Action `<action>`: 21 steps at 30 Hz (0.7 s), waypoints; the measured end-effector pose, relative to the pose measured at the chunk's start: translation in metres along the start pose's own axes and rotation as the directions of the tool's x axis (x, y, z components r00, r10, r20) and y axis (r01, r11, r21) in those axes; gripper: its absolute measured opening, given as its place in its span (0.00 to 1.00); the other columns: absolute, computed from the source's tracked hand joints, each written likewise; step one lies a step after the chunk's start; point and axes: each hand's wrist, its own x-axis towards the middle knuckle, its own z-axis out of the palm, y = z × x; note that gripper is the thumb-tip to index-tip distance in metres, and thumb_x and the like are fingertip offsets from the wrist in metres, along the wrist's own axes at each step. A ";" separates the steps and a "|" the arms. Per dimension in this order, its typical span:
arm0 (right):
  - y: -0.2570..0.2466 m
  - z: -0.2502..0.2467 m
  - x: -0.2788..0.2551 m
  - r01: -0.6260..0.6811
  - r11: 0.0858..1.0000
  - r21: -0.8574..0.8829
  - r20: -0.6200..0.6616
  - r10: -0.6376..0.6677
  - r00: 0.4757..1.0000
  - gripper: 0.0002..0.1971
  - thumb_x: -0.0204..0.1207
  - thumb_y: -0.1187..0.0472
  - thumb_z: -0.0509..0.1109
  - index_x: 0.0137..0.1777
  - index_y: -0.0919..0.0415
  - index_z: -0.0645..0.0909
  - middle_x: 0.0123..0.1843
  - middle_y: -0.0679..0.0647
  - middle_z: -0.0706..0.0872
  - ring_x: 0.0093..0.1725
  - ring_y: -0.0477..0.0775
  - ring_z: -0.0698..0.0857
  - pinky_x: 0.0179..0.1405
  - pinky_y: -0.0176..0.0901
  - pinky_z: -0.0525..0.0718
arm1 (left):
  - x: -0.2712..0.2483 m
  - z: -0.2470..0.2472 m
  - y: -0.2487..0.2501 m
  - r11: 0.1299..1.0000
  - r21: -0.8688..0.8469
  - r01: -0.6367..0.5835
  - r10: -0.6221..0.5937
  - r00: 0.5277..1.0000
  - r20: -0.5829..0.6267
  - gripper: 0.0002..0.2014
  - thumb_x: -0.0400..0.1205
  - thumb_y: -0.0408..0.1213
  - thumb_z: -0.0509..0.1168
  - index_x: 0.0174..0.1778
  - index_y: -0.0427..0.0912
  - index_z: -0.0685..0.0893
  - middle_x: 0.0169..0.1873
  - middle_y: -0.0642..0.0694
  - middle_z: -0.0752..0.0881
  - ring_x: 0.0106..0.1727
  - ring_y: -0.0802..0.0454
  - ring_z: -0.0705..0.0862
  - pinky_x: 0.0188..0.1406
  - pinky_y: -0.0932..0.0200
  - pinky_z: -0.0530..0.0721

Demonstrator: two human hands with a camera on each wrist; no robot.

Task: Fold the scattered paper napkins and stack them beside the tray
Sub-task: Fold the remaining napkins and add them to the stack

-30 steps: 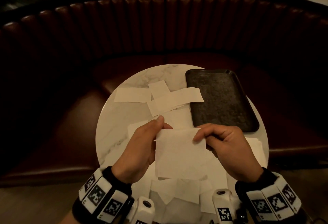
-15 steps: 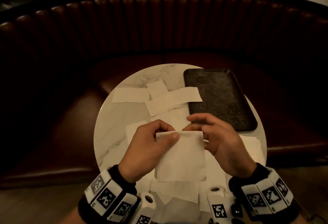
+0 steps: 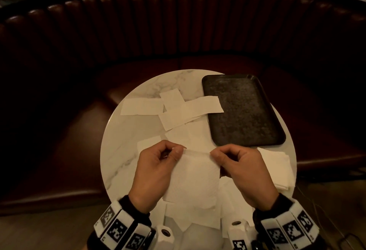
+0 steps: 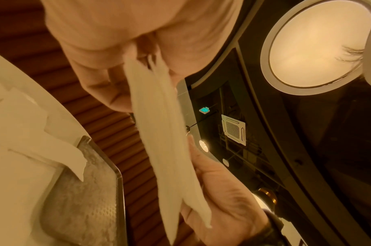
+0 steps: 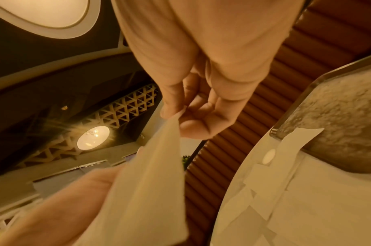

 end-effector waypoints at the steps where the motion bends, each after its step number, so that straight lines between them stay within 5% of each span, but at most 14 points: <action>1: 0.003 0.000 0.001 -0.013 1.000 0.008 -0.021 0.013 1.000 0.05 0.74 0.63 0.74 0.41 0.56 0.91 0.37 0.56 0.92 0.37 0.58 0.89 0.38 0.50 0.91 | 0.000 0.003 -0.002 1.000 0.010 0.000 0.000 1.000 -0.009 0.07 0.82 0.35 0.68 0.42 0.42 0.90 0.40 0.48 0.91 0.43 0.54 0.88 0.48 0.53 0.85; 8: 0.020 -0.012 0.002 -0.133 0.988 0.082 0.013 0.133 0.991 0.04 0.75 0.65 0.73 0.43 0.63 0.90 0.39 0.65 0.90 0.35 0.55 0.87 0.38 0.50 0.89 | 0.007 0.021 -0.018 0.995 0.097 -0.003 0.000 1.000 0.028 0.08 0.84 0.35 0.66 0.42 0.44 0.90 0.41 0.51 0.91 0.43 0.56 0.88 0.45 0.59 0.86; 11: 0.038 -0.035 0.009 -0.181 0.982 0.052 -0.021 0.182 0.983 0.04 0.74 0.68 0.74 0.40 0.65 0.89 0.37 0.64 0.90 0.33 0.54 0.85 0.33 0.48 0.87 | 0.011 0.025 -0.033 0.991 0.098 0.091 -0.100 0.991 0.087 0.09 0.85 0.38 0.63 0.46 0.44 0.89 0.41 0.47 0.91 0.39 0.52 0.88 0.40 0.58 0.85; 14: 0.069 -0.089 0.032 -0.227 0.969 -0.094 -0.144 0.212 0.967 0.05 0.75 0.67 0.74 0.38 0.63 0.89 0.36 0.61 0.90 0.34 0.53 0.86 0.32 0.46 0.86 | 0.026 0.014 -0.068 0.954 0.225 0.196 -0.203 0.979 0.008 0.09 0.85 0.41 0.63 0.45 0.44 0.87 0.40 0.46 0.91 0.39 0.49 0.89 0.40 0.57 0.82; 17: 0.105 -0.153 0.066 -0.288 0.906 -0.311 -0.312 0.189 0.931 0.06 0.75 0.65 0.74 0.37 0.61 0.87 0.35 0.65 0.88 0.34 0.60 0.85 0.34 0.55 0.86 | 0.052 -0.010 -0.122 0.821 0.468 0.327 -0.309 0.944 -0.119 0.07 0.83 0.43 0.68 0.47 0.43 0.84 0.47 0.45 0.88 0.48 0.45 0.87 0.48 0.53 0.81; 21: 0.142 -0.189 0.099 -0.358 0.655 -0.665 -0.377 0.118 0.918 0.06 0.75 0.61 0.74 0.42 0.64 0.86 0.41 0.67 0.89 0.45 0.69 0.87 0.51 0.57 0.81 | 0.095 -0.051 -0.167 0.537 0.680 0.499 -0.348 0.866 -0.360 0.20 0.81 0.47 0.69 0.65 0.41 0.78 0.68 0.38 0.73 0.66 0.34 0.76 0.66 0.44 0.75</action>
